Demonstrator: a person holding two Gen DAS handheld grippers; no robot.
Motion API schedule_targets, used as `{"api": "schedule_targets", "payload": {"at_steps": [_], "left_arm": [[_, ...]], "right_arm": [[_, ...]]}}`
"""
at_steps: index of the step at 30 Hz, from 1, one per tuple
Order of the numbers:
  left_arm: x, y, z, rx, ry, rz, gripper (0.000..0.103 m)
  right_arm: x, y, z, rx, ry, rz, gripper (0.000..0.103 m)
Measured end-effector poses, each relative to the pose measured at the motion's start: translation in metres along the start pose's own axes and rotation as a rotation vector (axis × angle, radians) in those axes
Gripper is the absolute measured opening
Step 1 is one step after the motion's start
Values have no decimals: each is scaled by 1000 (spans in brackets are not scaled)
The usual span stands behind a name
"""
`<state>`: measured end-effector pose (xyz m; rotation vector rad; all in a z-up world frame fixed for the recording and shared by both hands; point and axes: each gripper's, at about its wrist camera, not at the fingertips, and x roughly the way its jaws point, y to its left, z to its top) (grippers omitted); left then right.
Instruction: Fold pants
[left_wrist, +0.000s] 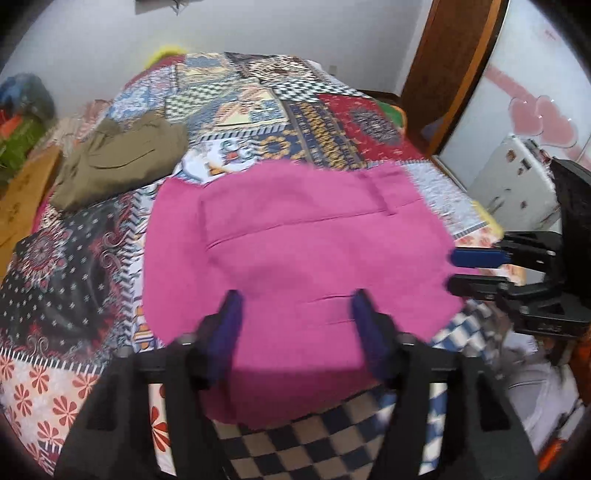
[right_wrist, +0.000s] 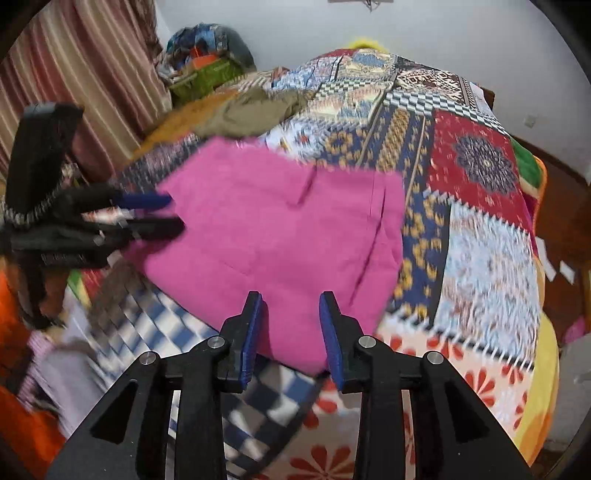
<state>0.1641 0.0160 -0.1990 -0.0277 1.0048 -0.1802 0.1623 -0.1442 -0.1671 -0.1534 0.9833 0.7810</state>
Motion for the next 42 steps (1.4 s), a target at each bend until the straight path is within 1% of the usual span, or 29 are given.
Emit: {"api": "schedule_targets", "payload": {"at_steps": [1, 2, 4, 6, 8, 9, 10, 11, 12, 13, 14, 15, 17, 19, 21, 24, 27, 30, 32, 33, 36, 38, 42], "left_arm": [[1, 3, -3, -11, 0, -10, 69], [-1, 7, -3, -28, 2, -22, 69], [-8, 11, -3, -39, 0, -15, 71], [-20, 16, -6, -29, -22, 23, 72], [-31, 24, -11, -23, -38, 82, 73], [-35, 29, -12, -28, -45, 112, 73], [-38, 36, -13, -38, -51, 140, 74], [-42, 45, -13, -59, -57, 155, 77], [-46, 56, -13, -97, -66, 145, 87], [-48, 66, -12, -147, -75, 130, 93], [-50, 77, -11, -208, -83, 113, 99], [-51, 89, -9, -270, -96, 83, 99], [-46, 101, -1, -323, -90, 39, 99], [-39, 105, 6, -335, -87, 41, 99], [-27, 103, 13, -318, -76, 40, 99], [-7, 96, 21, -295, -28, -10, 99], [5, 88, 23, -298, -21, -67, 99], [19, 84, 24, -291, 13, -71, 99], [26, 85, 22, -304, 31, -83, 100], [30, 87, 21, -317, 41, -96, 100], [40, 95, 17, -365, 67, -151, 101], [43, 99, 16, -386, 76, -183, 101], [40, 96, 18, -374, 80, -194, 101]], "right_arm": [[-3, -2, -1, 9, 0, -1, 30], [-7, -4, -2, 18, 1, -14, 34], [-17, -12, -3, 27, -2, -60, 38], [-25, -22, -7, 48, 7, -63, 39], [-32, -31, -10, 78, 4, -73, 40], [-37, -35, -11, 90, -2, -96, 40], [-40, -38, -11, 99, -11, -106, 43], [-45, -42, -10, 119, -29, -107, 43], [-48, -47, -9, 142, -44, -92, 43], [-50, -51, -6, 173, -60, -67, 45], [-50, -56, -2, 205, -73, -44, 48], [-49, -59, 2, 225, -80, -34, 50], [-42, -61, 13, 242, -89, -30, 62], [-34, -59, 21, 236, -95, -27, 64], [-21, -58, 29, 240, -76, -22, 64], [-7, -58, 33, 239, -56, -21, 64], [7, -62, 35, 254, -20, 4, 64], [20, -67, 34, 272, 10, 31, 66], [21, -71, 32, 288, 8, 40, 72], [21, -72, 32, 297, 7, 47, 74], [26, -79, 31, 335, 23, 94, 74], [25, -81, 31, 349, 21, 111, 74], [20, -75, 37, 325, 12, 117, 74]]}}
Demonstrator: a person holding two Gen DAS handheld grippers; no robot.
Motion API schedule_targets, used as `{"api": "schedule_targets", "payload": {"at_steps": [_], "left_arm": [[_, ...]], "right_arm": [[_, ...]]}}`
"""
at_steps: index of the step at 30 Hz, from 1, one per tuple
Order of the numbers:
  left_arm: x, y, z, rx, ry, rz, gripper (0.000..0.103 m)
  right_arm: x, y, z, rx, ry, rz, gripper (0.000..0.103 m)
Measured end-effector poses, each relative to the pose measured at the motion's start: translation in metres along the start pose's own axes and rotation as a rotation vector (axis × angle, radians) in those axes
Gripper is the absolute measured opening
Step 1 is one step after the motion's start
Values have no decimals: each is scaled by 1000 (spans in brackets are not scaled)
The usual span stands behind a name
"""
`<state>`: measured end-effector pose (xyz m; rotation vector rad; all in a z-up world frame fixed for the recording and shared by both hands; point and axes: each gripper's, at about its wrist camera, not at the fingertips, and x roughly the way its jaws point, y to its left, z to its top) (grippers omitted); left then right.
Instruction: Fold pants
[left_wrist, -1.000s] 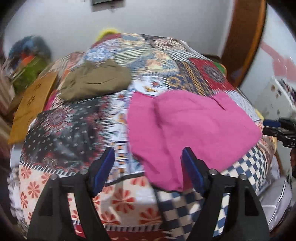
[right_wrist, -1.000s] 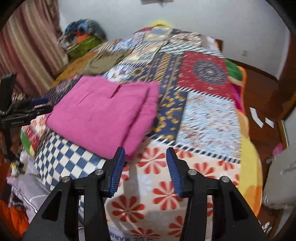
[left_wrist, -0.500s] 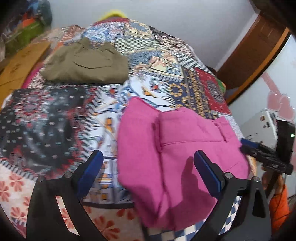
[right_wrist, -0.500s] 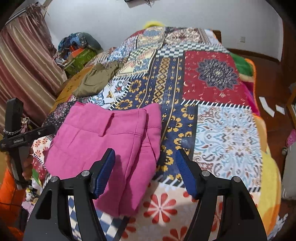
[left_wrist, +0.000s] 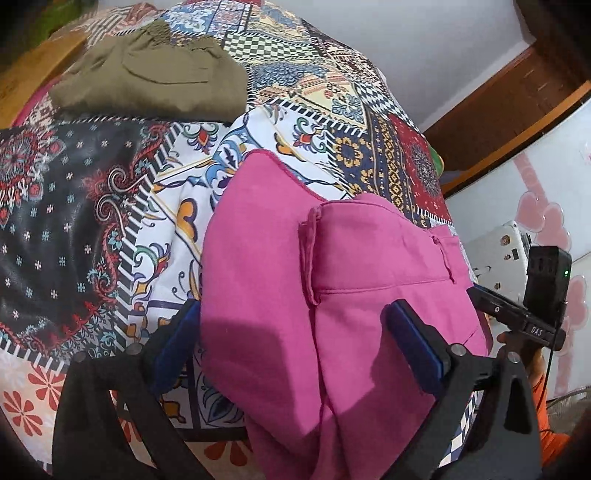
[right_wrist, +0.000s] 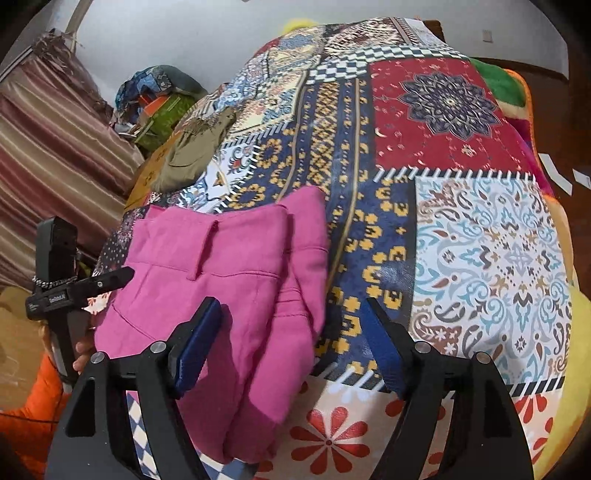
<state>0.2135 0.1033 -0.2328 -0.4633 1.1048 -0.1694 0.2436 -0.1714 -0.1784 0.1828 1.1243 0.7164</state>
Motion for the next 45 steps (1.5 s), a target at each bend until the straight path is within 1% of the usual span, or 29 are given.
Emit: {"api": "schedule_targets", "payload": {"at_steps": [2, 4, 8, 10, 11, 13, 15, 17, 21, 22, 24, 25, 26, 28, 30, 32, 34, 36, 40, 45], "left_arm": [[-1, -5, 1, 11, 9, -19, 101], [0, -11, 0, 25, 19, -42, 101], [9, -25, -3, 93, 15, -9, 101], [11, -26, -2, 93, 15, -13, 101], [11, -24, -1, 83, 15, -20, 99], [11, -21, 2, 66, 11, -28, 91], [8, -21, 2, 61, 6, -49, 76], [3, -26, 1, 90, -3, -61, 66], [-3, -32, -2, 106, -14, -40, 55], [-4, -34, -2, 106, -15, -42, 53], [-5, -37, -2, 107, -18, -42, 46], [-6, -39, -2, 111, -20, -39, 43], [-8, -41, -2, 122, -26, -33, 38], [-17, -45, -2, 145, -49, -27, 35], [-24, -47, -2, 157, -64, -22, 32], [-29, -51, -3, 172, -74, -13, 30], [-35, -55, -3, 191, -88, 8, 29], [-42, -58, -2, 202, -103, 25, 29], [-56, -57, 5, 202, -140, 28, 28], [-82, -53, 20, 200, -203, 30, 28]], "right_arm": [[1, 4, 2, -16, -1, 5, 74], [8, 5, 3, -15, 19, 10, 74], [19, 2, -1, 10, 27, 26, 79], [20, 3, 0, 5, 29, 21, 80], [19, 4, 0, 3, 30, 20, 80], [19, 4, 0, 1, 29, 23, 81], [20, 6, 1, -11, 23, 28, 78], [19, 10, 0, -22, 16, 49, 64], [15, 19, -1, -58, -13, 34, 54], [14, 19, -2, -62, -19, 33, 50], [11, 22, -1, -76, -27, 36, 41], [9, 24, 0, -88, -34, 39, 32], [6, 26, 1, -101, -43, 37, 26], [-1, 29, 3, -111, -58, 53, 21], [-5, 33, 4, -120, -72, 64, 19], [-9, 42, 6, -153, -90, 51, 16], [-11, 50, 8, -173, -101, 44, 15], [-15, 58, 11, -188, -116, 45, 15], [-19, 68, 19, -210, -140, 48, 14], [-26, 86, 38, -228, -188, 66, 14]]}}
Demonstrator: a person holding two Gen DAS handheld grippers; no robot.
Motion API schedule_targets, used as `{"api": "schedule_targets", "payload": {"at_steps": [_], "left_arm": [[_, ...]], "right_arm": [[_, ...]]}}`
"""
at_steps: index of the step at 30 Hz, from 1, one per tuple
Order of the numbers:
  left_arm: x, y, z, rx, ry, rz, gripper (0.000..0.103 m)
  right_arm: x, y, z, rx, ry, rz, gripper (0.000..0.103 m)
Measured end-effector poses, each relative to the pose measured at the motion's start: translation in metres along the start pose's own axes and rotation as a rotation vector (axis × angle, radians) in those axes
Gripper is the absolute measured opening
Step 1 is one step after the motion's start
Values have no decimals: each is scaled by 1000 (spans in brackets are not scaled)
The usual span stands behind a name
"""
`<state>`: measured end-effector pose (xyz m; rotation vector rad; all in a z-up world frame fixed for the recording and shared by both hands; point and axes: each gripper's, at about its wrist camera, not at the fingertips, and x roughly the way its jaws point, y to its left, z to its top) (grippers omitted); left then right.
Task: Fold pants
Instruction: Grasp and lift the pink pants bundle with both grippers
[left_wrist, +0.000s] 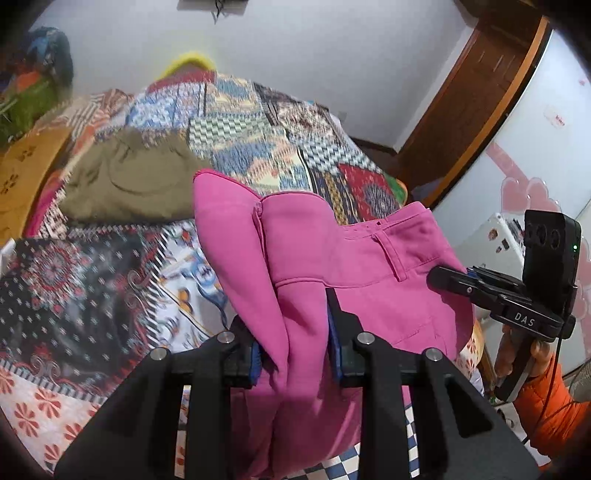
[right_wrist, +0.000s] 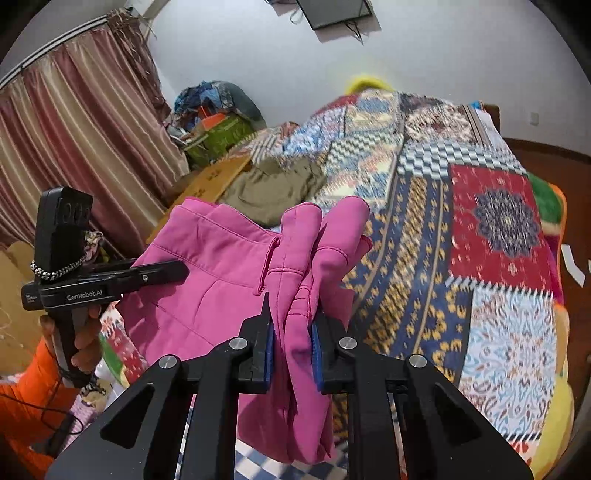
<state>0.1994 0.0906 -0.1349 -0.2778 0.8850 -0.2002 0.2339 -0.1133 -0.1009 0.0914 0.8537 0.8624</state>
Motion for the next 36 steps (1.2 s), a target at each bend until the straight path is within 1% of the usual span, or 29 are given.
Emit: {"api": "schedule_targets", "payload": {"at_steps": [9, 15, 18, 24, 29, 32, 36], "left_arm": [[-34, 17, 46, 15, -101, 52, 28], [-50, 45, 85, -5, -161, 75, 28], [-52, 62, 102, -17, -175, 84, 28], [-50, 99, 139, -41, -188, 102, 28], [-43, 130, 172, -39, -187, 135, 28], [-34, 150, 190, -43, -181, 144, 28], [-9, 184, 209, -52, -156, 149, 28]], "right_arm": [[4, 34, 51, -84, -89, 9, 14], [20, 52, 94, -121, -141, 29, 14], [31, 63, 114, -148, -157, 35, 14], [60, 75, 147, -172, -173, 51, 14], [98, 75, 177, -161, -169, 64, 14], [121, 72, 191, -144, -163, 72, 14], [148, 65, 204, -110, -141, 95, 14]]}}
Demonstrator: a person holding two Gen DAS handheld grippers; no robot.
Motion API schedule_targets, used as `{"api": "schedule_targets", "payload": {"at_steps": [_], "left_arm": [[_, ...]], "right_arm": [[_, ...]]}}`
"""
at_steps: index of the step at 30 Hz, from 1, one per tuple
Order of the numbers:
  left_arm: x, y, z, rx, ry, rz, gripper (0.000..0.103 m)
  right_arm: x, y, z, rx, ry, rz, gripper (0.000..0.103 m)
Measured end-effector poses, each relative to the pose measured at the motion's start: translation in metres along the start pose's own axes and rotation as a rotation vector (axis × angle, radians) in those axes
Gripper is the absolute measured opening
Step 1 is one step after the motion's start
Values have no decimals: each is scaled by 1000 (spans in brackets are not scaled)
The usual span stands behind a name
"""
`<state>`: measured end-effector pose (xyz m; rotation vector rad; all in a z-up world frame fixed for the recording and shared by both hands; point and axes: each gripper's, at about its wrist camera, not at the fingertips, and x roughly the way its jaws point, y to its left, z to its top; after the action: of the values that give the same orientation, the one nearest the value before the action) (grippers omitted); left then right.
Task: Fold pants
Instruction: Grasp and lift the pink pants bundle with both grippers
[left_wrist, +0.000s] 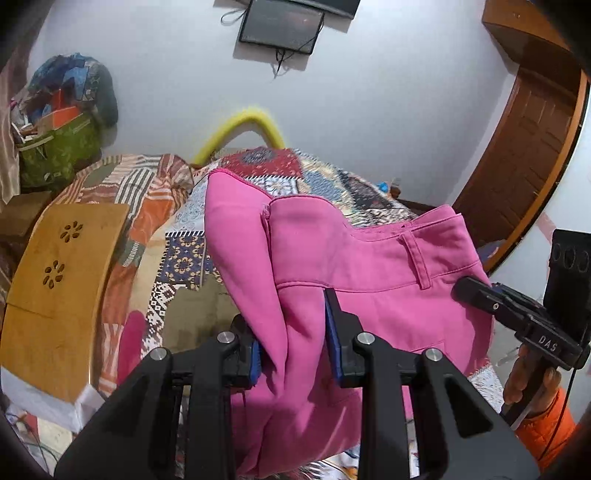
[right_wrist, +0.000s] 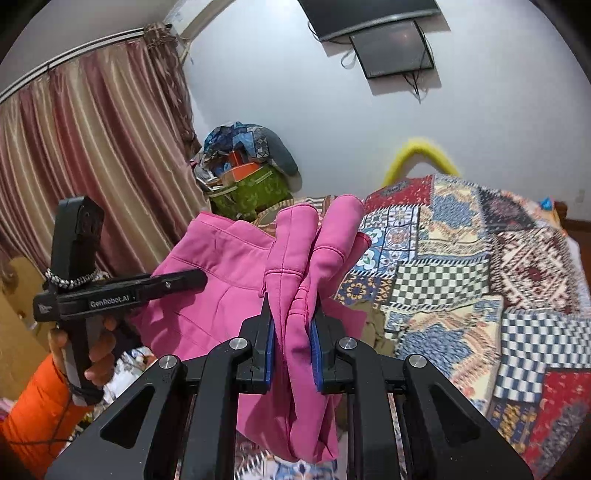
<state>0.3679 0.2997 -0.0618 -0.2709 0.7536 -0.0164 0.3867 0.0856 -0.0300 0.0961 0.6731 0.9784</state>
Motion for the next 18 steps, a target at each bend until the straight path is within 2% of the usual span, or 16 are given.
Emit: {"api": "schedule_targets", "payload": {"at_steps": [5, 14, 16, 18], "left_arm": [[42, 30, 3, -16, 48, 12, 28], [139, 94, -18, -95, 180, 39, 28], [154, 102, -25, -117, 195, 45, 31], [164, 112, -33, -152, 194, 62, 41]], "right_arm": [[45, -10, -2, -4, 48, -21, 14], [126, -35, -35, 22, 176, -40, 14], [138, -43, -43, 29, 203, -53, 14], [148, -52, -51, 44, 227, -64, 14]]}}
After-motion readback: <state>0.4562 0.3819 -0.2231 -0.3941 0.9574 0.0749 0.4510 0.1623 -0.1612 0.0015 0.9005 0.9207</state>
